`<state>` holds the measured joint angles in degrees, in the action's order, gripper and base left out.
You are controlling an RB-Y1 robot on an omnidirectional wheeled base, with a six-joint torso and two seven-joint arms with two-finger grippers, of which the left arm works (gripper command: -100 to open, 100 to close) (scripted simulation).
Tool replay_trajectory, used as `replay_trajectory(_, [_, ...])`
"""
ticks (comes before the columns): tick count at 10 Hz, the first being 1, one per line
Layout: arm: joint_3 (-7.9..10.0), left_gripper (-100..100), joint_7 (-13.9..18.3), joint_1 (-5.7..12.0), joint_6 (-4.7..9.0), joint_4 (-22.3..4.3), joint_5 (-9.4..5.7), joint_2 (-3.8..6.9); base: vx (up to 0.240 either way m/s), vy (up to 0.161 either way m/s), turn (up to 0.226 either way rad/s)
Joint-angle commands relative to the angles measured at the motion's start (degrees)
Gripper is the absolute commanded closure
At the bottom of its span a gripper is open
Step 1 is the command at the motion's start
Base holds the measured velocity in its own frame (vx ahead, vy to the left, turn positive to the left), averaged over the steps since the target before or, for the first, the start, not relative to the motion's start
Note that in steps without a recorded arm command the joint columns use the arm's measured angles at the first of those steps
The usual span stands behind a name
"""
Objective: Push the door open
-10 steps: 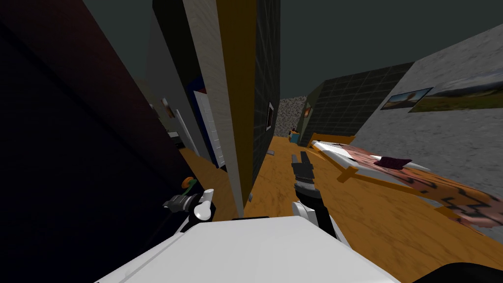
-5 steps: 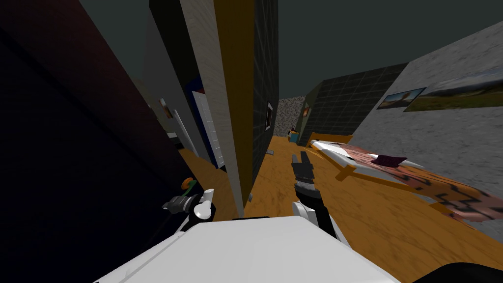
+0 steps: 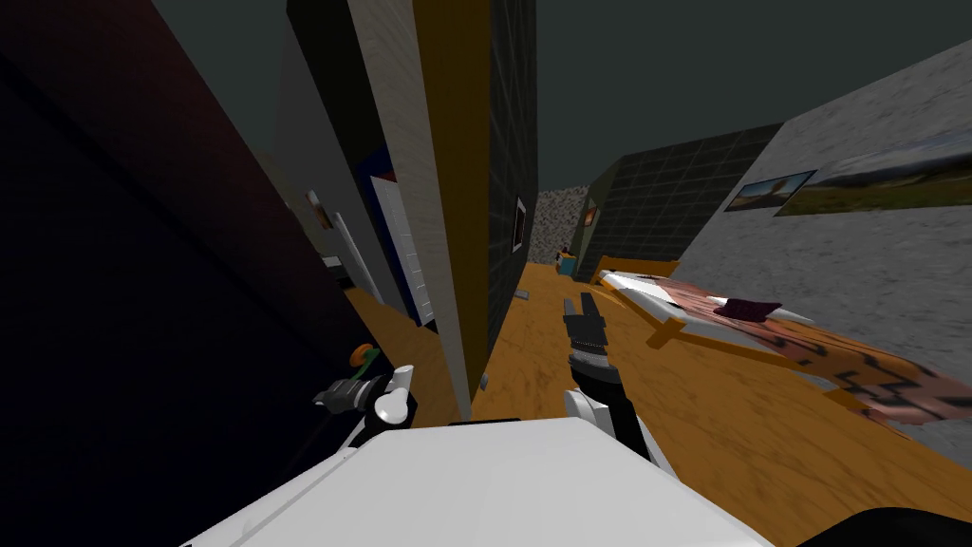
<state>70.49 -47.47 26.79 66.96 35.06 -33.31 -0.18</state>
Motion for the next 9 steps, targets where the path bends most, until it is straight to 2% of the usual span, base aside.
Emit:
replay_trajectory(1, [1.5,100,-0.4,0.36,1.58,0.1,-0.9,0.99,-0.026,0.063,-0.178])
replay_trajectory(3, [2.24,100,-0.6,0.53,2.36,0.1,-1.34,1.32,-0.019,0.109,-0.133])
replay_trajectory(4, [3.07,100,-0.9,0.73,3.23,0.2,-1.84,1.62,-0.019,0.08,-0.149])
replay_trajectory(5, [3.07,100,-0.9,0.73,3.23,0.2,-1.84,1.62,-0.009,0.063,-0.072])
replay_trajectory(9, [4.47,100,-1.3,1.07,4.71,0.3,-2.67,1.95,-0.008,0.05,-0.07])
